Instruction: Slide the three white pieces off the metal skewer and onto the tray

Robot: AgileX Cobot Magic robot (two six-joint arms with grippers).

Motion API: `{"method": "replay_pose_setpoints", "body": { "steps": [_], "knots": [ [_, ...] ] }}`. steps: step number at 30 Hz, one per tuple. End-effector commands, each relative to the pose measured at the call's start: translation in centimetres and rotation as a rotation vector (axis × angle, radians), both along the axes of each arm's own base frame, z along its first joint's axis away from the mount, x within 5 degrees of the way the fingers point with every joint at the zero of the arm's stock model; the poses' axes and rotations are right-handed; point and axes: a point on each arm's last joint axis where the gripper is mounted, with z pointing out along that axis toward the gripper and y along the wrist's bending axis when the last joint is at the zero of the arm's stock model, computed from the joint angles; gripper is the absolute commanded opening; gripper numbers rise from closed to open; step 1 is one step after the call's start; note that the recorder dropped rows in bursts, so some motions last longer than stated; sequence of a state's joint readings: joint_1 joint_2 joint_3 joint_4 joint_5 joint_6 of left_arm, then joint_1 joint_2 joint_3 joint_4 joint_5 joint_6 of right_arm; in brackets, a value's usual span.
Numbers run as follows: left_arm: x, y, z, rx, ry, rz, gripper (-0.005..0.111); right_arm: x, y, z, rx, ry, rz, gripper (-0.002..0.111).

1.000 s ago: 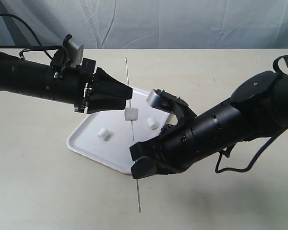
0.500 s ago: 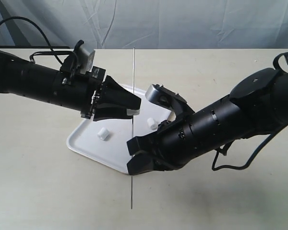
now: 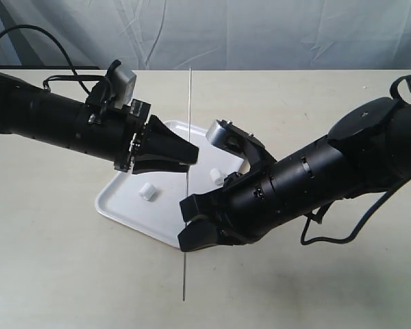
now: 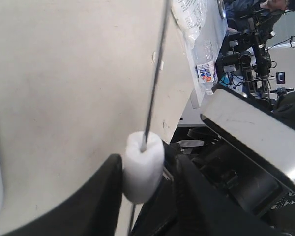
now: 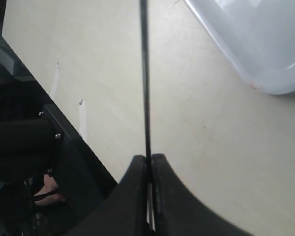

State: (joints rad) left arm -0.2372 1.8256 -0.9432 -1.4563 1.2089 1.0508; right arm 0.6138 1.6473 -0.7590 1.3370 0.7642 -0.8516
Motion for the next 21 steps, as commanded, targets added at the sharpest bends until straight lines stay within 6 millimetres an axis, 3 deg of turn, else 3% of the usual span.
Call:
{"method": "replay_pose_setpoints", "body": {
  "steps": [1, 21],
  "knots": [
    [-0.17, -0.17, 0.43, -0.013, -0.011, -0.012, 0.033, -0.01, 0.15, 0.23, 0.011, -0.009, 0.012, -0.001],
    [0.34, -0.05, 0.05, 0.031, -0.029, 0.041, 0.031, -0.07, 0.19, 0.25, 0.013, -0.007, 0.015, -0.001]
  ]
}}
